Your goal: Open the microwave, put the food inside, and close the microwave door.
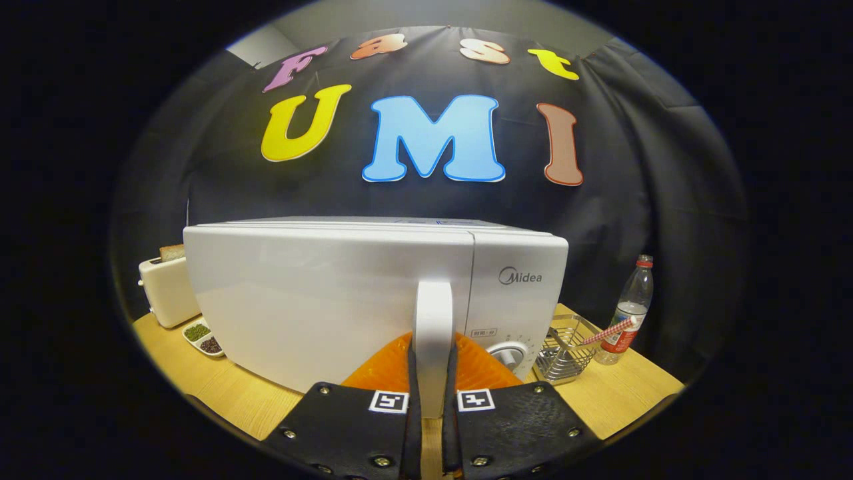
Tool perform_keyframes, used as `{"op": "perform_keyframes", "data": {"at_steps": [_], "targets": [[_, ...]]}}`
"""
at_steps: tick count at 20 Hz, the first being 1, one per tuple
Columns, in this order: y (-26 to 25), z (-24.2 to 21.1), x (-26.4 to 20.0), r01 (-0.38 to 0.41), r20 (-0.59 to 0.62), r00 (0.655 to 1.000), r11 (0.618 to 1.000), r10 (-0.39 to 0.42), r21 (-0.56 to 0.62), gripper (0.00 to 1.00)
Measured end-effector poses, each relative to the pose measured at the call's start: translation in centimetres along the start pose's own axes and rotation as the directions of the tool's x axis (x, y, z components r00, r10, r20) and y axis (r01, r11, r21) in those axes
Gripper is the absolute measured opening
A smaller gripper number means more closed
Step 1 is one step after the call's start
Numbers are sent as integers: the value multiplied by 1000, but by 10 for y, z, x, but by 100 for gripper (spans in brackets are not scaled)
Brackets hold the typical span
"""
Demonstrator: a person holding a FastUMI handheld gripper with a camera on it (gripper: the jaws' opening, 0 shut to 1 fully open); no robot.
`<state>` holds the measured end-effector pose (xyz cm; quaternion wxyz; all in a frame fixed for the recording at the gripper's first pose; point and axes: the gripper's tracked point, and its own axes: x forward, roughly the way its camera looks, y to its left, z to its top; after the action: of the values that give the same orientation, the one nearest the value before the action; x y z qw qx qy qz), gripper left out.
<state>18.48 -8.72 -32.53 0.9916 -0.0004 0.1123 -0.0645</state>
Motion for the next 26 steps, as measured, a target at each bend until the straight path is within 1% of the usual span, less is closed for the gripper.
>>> {"op": "perform_keyframes", "data": {"at_steps": [2,4,6,8,9,10,11,12,13,15,20,22,26], "targets": [[-1,0,-1,2,-3,1000,1000,-2,7,12],[0,0,-1,12,-13,1000,999,-11,44,12],[1,-1,-2,-4,-11,1000,999,5,53,12],[1,-2,-9,-18,-15,1000,997,19,80,12],[3,-1,-21,-17,-13,1000,996,18,85,12],[6,-5,-27,-14,-6,1000,999,14,42,12],[10,-6,-45,-22,20,1000,1000,22,8,12],[12,-8,-56,-51,14,999,999,51,5,12],[17,-7,-69,-86,5,996,996,86,34,12],[29,-15,-99,-142,-11,990,989,143,46,12],[73,-22,-165,-267,10,963,963,268,-30,12],[90,-25,-185,-305,5,952,952,305,-23,12],[128,-29,-221,-345,8,938,938,345,-29,12]]}}
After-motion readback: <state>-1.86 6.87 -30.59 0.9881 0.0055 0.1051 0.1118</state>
